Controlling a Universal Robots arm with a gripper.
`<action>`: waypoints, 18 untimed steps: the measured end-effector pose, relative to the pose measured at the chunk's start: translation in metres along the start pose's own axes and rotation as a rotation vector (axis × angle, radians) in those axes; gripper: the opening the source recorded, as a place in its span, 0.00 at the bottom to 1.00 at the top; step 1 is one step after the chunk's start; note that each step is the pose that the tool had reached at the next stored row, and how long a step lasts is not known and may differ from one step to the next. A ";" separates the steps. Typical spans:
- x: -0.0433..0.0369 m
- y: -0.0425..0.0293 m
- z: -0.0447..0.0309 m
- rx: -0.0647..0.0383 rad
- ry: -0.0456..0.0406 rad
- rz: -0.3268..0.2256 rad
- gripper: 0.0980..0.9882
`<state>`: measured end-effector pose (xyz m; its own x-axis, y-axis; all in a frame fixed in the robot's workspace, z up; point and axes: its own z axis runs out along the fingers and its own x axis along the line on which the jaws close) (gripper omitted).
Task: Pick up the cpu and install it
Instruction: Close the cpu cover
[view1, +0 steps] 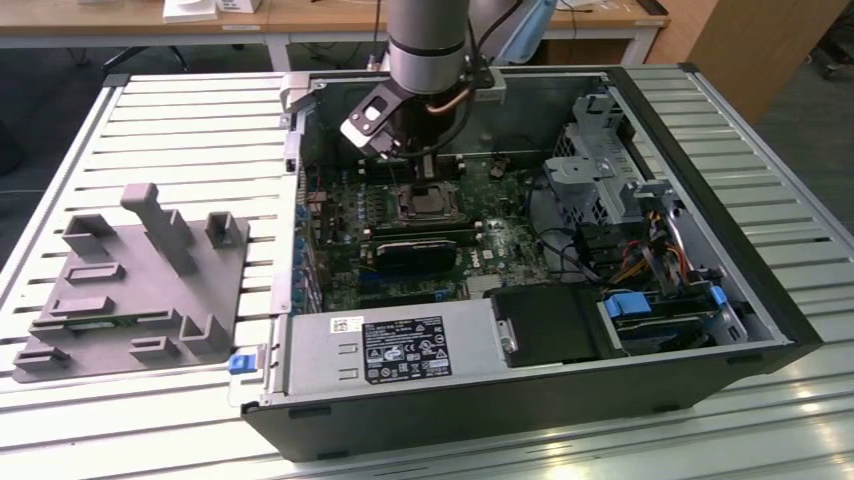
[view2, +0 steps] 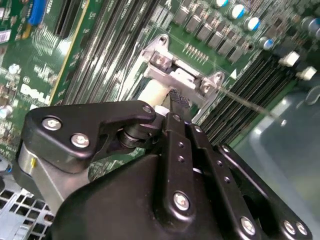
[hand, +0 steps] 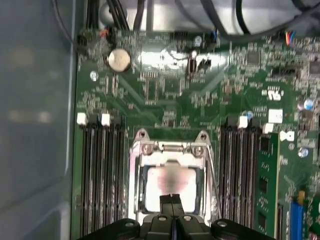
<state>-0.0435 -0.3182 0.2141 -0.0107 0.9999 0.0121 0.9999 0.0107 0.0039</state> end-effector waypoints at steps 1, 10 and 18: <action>0.0001 -0.0021 0.0009 0.000 0.0000 0.000 0.01; 0.0017 -0.0074 0.0126 0.000 -0.0002 0.000 0.01; 0.0018 -0.0074 0.0121 0.000 0.0001 0.000 0.01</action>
<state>-0.0508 -0.3164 0.2020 -0.0107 0.9999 0.0122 0.9999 0.0107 0.0040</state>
